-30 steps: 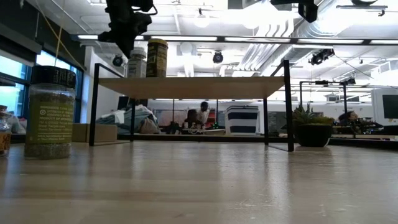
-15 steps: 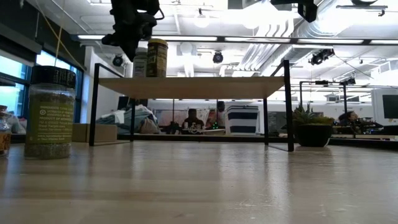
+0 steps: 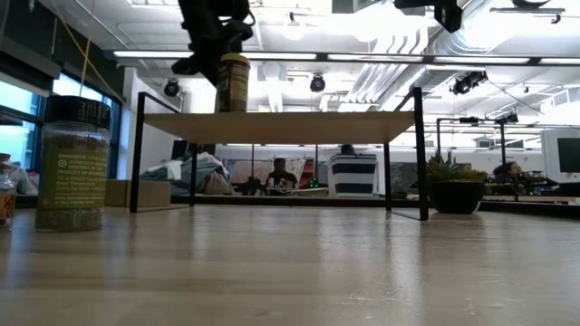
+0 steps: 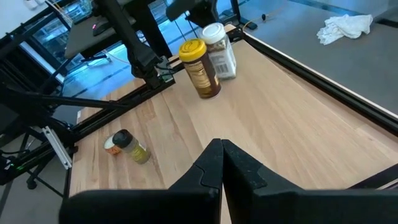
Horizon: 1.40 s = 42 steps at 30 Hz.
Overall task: Shelf spices
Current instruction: Adjust the seasoning bottles on the shelf
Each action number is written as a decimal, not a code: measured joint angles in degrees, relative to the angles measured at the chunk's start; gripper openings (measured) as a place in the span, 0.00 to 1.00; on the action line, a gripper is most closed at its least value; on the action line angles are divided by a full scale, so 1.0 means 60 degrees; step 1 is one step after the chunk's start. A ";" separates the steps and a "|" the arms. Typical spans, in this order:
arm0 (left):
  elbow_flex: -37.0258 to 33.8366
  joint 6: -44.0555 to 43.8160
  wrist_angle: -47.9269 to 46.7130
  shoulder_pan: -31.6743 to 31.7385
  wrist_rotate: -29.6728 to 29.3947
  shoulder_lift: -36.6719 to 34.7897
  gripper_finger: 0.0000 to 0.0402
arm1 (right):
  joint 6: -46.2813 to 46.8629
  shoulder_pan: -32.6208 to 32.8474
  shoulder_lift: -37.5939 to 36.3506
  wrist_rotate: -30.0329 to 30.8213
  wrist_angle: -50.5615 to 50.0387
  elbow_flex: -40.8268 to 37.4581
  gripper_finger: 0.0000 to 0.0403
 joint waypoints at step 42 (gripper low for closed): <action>0.2946 0.6499 -0.0281 -0.3644 -0.0766 0.2161 0.00 | 0.0226 0.0000 0.0000 0.0044 -0.0001 0.0000 0.00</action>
